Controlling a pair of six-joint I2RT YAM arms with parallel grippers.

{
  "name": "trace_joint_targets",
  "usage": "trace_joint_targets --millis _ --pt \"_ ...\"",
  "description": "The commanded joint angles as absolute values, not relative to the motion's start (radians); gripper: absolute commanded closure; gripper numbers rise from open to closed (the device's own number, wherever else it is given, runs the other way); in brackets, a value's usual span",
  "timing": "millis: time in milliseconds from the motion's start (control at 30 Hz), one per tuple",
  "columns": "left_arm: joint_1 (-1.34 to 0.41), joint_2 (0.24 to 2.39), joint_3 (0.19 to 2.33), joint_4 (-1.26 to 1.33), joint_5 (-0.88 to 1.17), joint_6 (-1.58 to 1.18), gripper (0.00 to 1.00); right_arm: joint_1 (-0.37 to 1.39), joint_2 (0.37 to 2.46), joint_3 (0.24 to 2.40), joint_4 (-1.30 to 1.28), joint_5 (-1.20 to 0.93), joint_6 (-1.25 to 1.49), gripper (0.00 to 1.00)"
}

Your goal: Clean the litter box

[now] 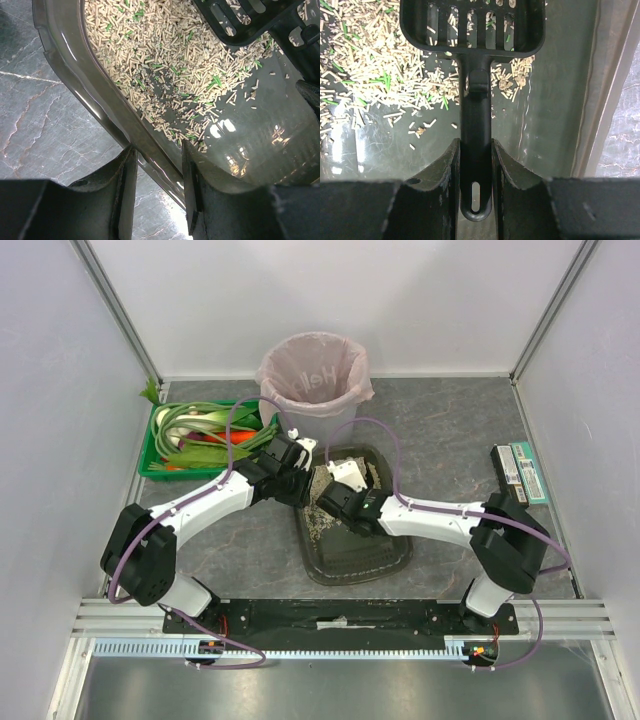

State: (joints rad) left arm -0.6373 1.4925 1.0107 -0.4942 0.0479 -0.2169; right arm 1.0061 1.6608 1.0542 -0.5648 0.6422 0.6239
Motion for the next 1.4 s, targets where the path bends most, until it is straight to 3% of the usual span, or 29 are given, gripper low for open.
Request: trace_joint_targets --millis 0,633,833,867,1067,1367 --pt "-0.658 1.497 1.026 -0.514 0.08 -0.173 0.68 1.003 1.608 1.026 -0.402 0.752 0.601 1.0" --pt "-0.658 1.488 1.039 -0.531 0.023 -0.167 0.63 1.066 1.485 0.897 -0.428 0.741 0.696 1.0" --pt "-0.658 1.476 1.043 -0.529 0.028 -0.166 0.51 1.078 1.489 0.884 -0.378 0.765 0.724 1.0" --pt "-0.658 1.473 1.042 -0.529 0.026 -0.163 0.45 1.078 1.493 0.887 -0.374 0.764 0.736 1.0" --pt "-0.658 1.454 1.043 -0.525 0.029 -0.161 0.3 1.103 1.506 0.893 -0.356 0.772 0.756 1.0" --pt "-0.658 1.355 1.014 -0.476 0.003 -0.153 0.2 1.124 1.46 0.862 -0.348 0.775 0.77 1.0"
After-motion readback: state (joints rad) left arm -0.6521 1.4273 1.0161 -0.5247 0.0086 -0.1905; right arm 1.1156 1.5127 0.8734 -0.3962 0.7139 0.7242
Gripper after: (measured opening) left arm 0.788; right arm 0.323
